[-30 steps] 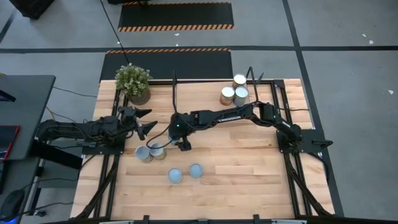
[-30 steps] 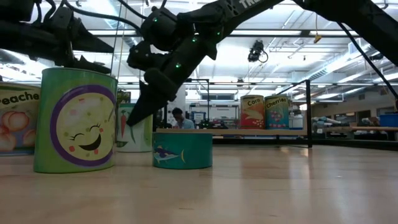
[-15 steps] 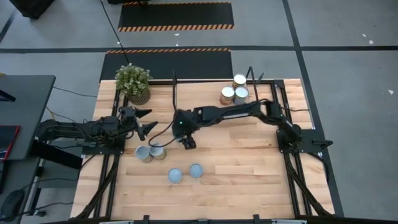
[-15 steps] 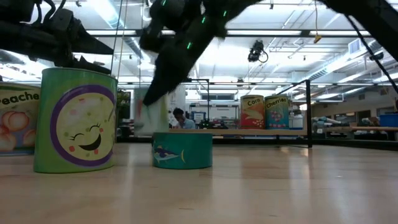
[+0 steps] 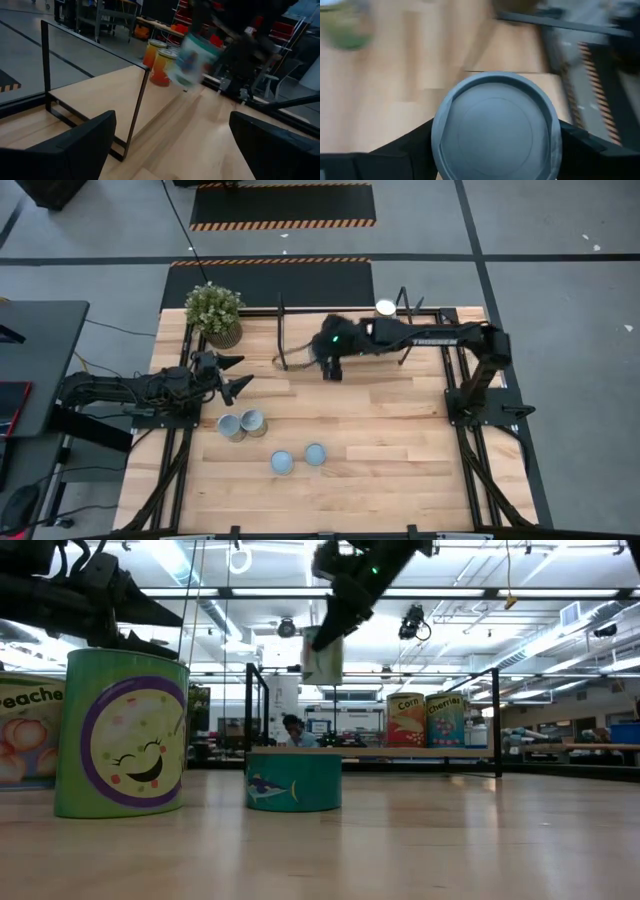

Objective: Pick and place cans onto a shelf
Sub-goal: Put the canned mixed vegetables on the shelf

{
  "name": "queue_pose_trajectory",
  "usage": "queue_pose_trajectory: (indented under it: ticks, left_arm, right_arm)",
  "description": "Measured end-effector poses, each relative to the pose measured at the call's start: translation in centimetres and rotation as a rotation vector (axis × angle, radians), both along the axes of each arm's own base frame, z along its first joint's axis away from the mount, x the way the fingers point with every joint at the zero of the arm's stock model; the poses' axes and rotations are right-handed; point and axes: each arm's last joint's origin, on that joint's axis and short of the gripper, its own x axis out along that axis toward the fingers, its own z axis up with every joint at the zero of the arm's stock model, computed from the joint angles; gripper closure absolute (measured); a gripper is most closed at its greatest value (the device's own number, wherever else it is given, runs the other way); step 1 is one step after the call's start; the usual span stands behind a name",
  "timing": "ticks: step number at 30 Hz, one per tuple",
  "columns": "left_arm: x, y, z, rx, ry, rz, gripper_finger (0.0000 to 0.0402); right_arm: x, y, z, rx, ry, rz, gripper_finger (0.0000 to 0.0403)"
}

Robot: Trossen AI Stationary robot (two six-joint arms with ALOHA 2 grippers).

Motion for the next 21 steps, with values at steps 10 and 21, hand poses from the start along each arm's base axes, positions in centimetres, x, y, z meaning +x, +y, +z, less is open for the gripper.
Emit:
queue_pose_trajectory:
  ticks: [10, 21]
  left_arm:
    - [-0.1, 0.2, 0.0, -0.002, -0.006, 0.066, 0.0005]
    - [-0.1, 0.2, 0.0, -0.001, -0.005, 0.072, 0.0005]
  right_arm:
    - [-1.5, -8.7, -1.9, 0.014, 0.049, -0.296, 0.0100]
    - [-0.5, -14.6, -1.4, 0.075, 0.217, -0.397, 0.0100]
